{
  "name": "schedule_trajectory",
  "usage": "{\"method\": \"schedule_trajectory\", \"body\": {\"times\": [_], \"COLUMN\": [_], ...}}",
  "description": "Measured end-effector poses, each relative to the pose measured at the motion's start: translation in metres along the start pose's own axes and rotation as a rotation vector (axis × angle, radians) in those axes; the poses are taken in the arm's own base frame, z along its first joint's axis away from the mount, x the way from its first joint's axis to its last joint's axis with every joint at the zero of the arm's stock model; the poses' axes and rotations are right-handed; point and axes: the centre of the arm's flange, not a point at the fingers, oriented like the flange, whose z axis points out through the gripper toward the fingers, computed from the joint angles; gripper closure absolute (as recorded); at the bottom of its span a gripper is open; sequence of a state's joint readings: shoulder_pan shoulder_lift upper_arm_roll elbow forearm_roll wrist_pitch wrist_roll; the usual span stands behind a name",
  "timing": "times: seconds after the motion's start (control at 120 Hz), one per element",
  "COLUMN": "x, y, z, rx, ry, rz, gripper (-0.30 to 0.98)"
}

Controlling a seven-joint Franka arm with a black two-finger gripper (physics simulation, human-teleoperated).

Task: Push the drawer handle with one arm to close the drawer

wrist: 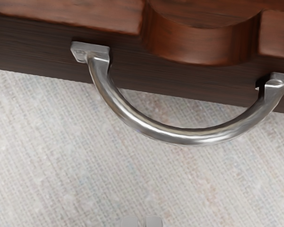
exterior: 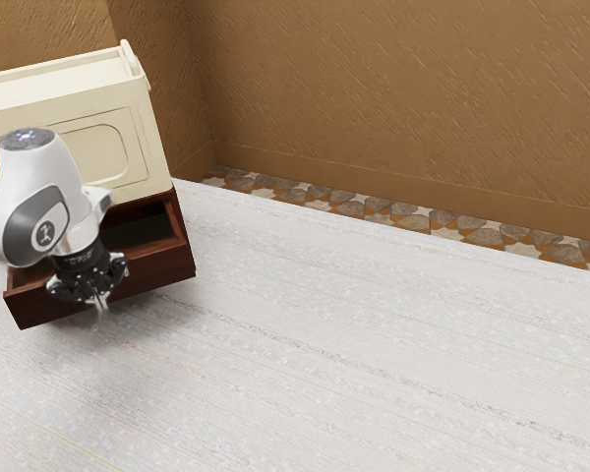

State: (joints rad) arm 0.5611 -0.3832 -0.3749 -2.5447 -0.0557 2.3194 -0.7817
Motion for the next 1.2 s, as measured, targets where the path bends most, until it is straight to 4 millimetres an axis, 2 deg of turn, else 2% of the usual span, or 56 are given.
{"method": "schedule_trajectory", "body": {"times": [0.217,0.633,0.867,0.983,1.2], "x": [0.007,0.035,0.045,0.059,0.070], "y": [0.005,-0.006,0.003,-0.002,0.001], "z": [0.004,0.008,0.012,0.014,0.012], "rx": [0.000,0.019,0.034,0.042,0.074], "ry": [0.007,0.020,0.026,0.031,0.064], "rz": [0.064,0.116,0.161,0.168,0.218], "gripper": [0.78,0.79,0.79,0.79,0.79]}}
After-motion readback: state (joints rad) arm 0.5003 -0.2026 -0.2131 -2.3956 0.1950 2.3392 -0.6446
